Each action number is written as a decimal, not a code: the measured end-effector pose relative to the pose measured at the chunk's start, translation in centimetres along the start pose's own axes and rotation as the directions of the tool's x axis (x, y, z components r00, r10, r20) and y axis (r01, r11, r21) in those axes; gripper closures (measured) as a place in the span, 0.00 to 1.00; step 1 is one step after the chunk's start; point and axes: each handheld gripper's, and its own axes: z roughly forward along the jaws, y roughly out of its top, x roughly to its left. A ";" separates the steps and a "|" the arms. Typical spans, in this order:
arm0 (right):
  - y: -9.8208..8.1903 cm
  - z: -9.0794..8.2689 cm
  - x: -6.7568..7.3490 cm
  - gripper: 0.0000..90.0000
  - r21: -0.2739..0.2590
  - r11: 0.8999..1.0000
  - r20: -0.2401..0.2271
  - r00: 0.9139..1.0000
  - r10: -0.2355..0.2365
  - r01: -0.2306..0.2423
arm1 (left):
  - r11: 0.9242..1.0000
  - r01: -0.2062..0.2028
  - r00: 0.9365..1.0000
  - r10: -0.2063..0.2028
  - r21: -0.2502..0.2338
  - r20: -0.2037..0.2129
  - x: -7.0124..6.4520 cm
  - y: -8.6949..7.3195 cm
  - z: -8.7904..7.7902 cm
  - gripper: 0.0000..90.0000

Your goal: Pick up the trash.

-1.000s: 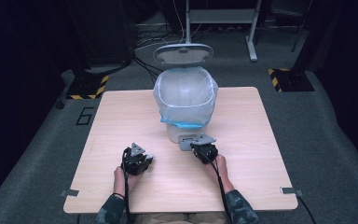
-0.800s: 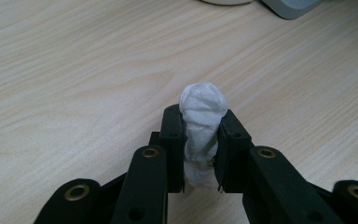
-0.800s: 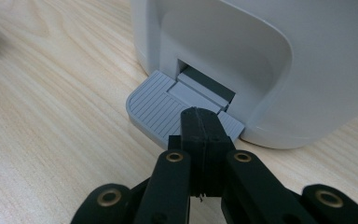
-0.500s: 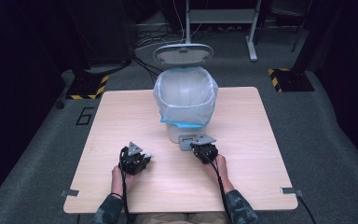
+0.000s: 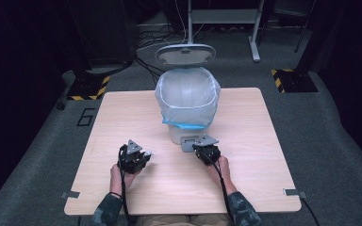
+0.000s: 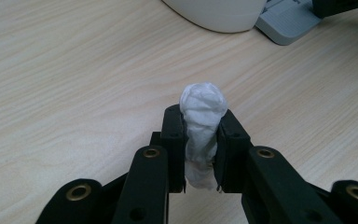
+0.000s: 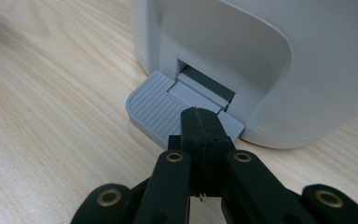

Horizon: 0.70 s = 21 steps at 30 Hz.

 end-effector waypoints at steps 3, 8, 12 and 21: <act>0.0 0.0 0.0 1.00 0.000 1.000 0.001 1.000 -0.002 0.002 | 1.000 -0.007 1.000 0.007 0.001 0.000 0.1 0.3 -0.2 0.85; 0.0 0.0 0.0 1.00 0.000 1.000 0.000 1.000 -0.001 0.001 | 1.000 -0.017 1.000 0.017 -0.002 -0.005 0.2 0.8 -0.6 0.85; 0.0 0.0 0.0 1.00 0.000 1.000 -0.001 1.000 -0.001 0.001 | 1.000 -0.019 1.000 0.018 -0.010 -0.009 0.1 1.3 -0.9 0.85; 0.0 0.0 0.0 1.00 -0.001 1.000 -0.001 1.000 0.000 0.000 | 0.999 -0.033 0.999 0.033 -0.016 -0.012 0.3 2.4 -1.5 0.85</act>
